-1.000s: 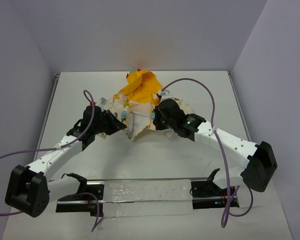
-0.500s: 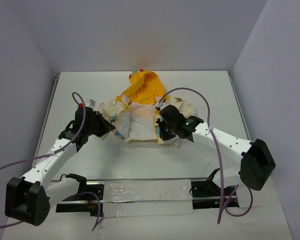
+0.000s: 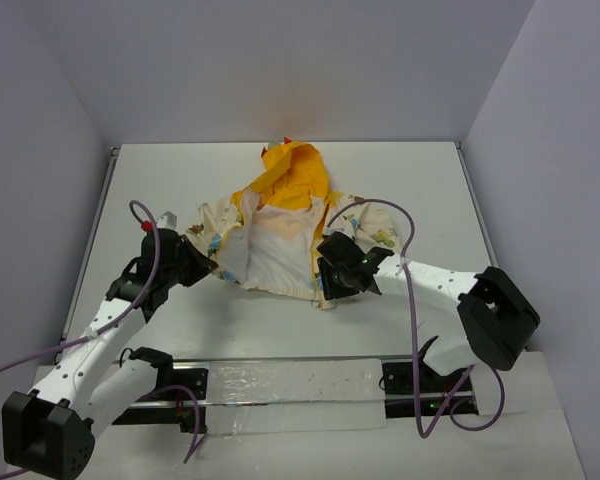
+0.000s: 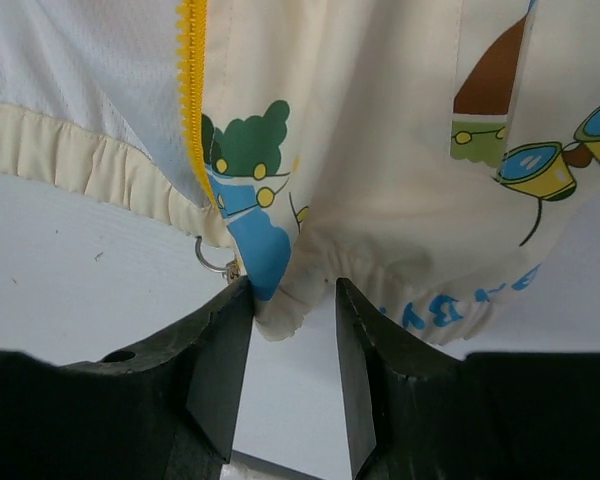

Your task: Zip up the jacket

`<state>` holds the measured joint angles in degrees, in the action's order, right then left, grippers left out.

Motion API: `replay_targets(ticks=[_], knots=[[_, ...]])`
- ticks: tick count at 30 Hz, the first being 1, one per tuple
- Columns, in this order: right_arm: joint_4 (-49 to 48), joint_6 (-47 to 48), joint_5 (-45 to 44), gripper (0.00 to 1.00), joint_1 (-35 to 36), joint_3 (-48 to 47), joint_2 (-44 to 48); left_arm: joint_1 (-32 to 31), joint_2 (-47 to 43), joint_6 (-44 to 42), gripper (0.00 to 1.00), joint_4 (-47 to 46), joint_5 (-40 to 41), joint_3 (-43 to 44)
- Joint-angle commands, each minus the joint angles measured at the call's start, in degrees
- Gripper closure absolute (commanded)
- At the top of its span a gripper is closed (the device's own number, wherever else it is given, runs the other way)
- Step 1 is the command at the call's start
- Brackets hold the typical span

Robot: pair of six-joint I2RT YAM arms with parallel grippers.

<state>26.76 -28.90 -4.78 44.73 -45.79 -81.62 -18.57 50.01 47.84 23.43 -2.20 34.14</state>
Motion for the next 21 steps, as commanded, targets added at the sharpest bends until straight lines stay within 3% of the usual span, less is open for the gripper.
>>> replay_targets(ticks=[1, 9, 21], knots=[[-9.5, -4.2, -1.7, 0.55, 1.0, 6.0, 5.0, 0.3, -4.5, 1.4, 1.00, 0.8, 0.4, -2.4], [-15.9, -6.6, -4.2, 0.53, 4.2, 13.8, 13.1, 0.2, -9.5, 3.1, 1.00, 0.8, 0.6, -4.2], [-14.5, -5.5, -0.8, 0.47, 6.9, 11.7, 9.2, 0.1, -7.7, 3.6, 1.00, -0.5, 0.2, -4.8]])
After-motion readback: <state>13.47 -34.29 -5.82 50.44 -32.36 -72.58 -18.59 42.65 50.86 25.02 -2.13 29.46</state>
